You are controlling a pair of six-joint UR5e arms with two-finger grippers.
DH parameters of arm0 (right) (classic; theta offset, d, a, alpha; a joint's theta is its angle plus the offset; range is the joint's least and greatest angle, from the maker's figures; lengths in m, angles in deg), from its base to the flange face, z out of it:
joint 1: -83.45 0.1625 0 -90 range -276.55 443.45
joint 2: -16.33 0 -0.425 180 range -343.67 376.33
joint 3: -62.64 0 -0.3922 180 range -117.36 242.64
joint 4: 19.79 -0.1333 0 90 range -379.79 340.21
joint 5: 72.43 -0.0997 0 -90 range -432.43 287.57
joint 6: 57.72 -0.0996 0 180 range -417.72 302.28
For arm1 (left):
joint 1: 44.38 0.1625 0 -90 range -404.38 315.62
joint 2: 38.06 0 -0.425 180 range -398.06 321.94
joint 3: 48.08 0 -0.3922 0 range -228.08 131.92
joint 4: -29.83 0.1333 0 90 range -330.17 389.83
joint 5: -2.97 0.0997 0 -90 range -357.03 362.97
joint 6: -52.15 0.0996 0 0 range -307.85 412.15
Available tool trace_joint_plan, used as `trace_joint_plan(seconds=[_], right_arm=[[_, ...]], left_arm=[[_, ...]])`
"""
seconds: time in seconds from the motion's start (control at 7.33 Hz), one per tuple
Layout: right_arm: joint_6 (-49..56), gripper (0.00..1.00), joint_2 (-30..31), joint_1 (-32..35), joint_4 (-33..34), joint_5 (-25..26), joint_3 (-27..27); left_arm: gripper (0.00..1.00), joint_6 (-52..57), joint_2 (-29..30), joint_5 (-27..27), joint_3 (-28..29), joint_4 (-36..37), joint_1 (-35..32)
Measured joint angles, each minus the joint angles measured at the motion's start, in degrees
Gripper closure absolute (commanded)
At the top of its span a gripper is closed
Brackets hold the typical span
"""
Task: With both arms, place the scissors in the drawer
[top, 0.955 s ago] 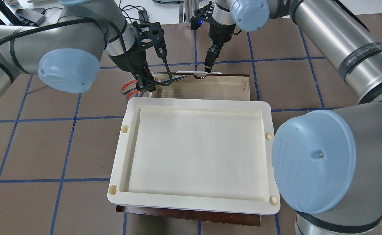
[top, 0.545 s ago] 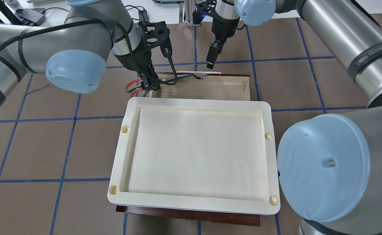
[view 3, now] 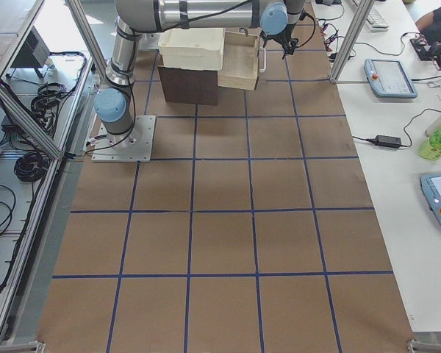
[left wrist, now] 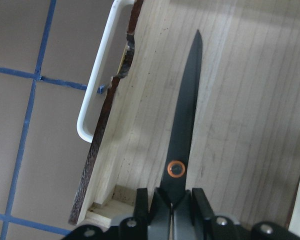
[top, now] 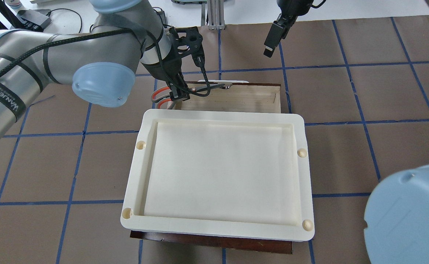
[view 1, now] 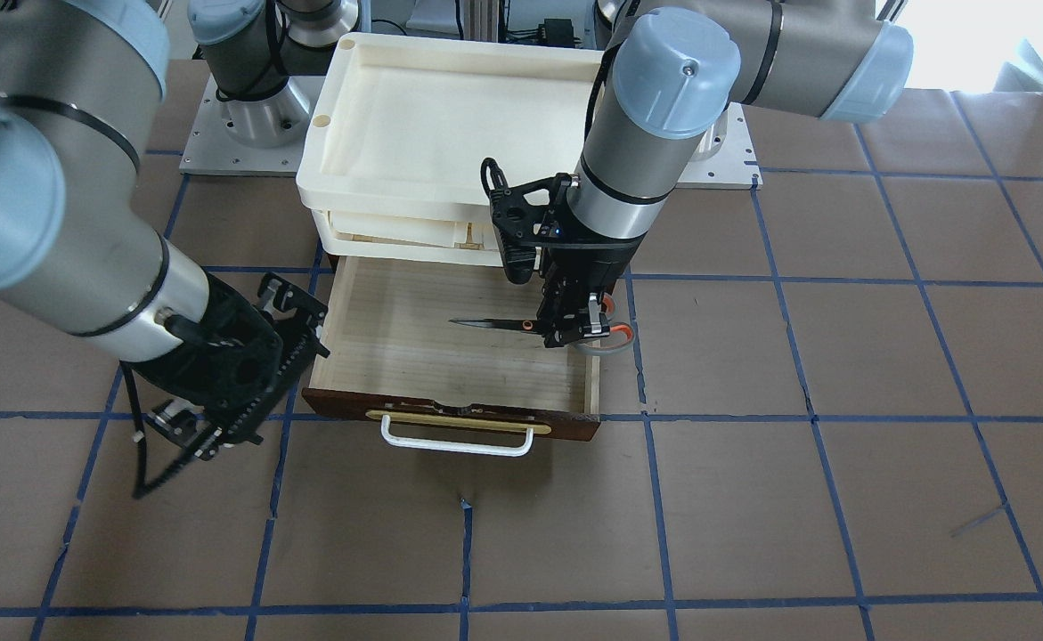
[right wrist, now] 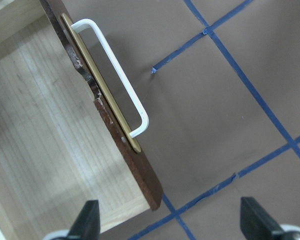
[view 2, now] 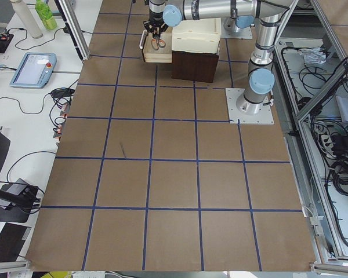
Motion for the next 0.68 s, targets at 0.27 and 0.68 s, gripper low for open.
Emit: trace_joint_plan(seconds=[0.27, 0.68], right_arm=[[-7.87, 0.0, 7.73, -3.32, -1.21, 0.08, 6.3], [-21.56, 0.0, 15.34, -5.28, -3.22, 3.2, 11.59]], left_arm=[[0.82, -0.56, 1.75, -0.09, 0.03, 2.05, -1.68], [0.78, -1.37, 4.05, 0.17, -0.43, 4.12, -5.23]])
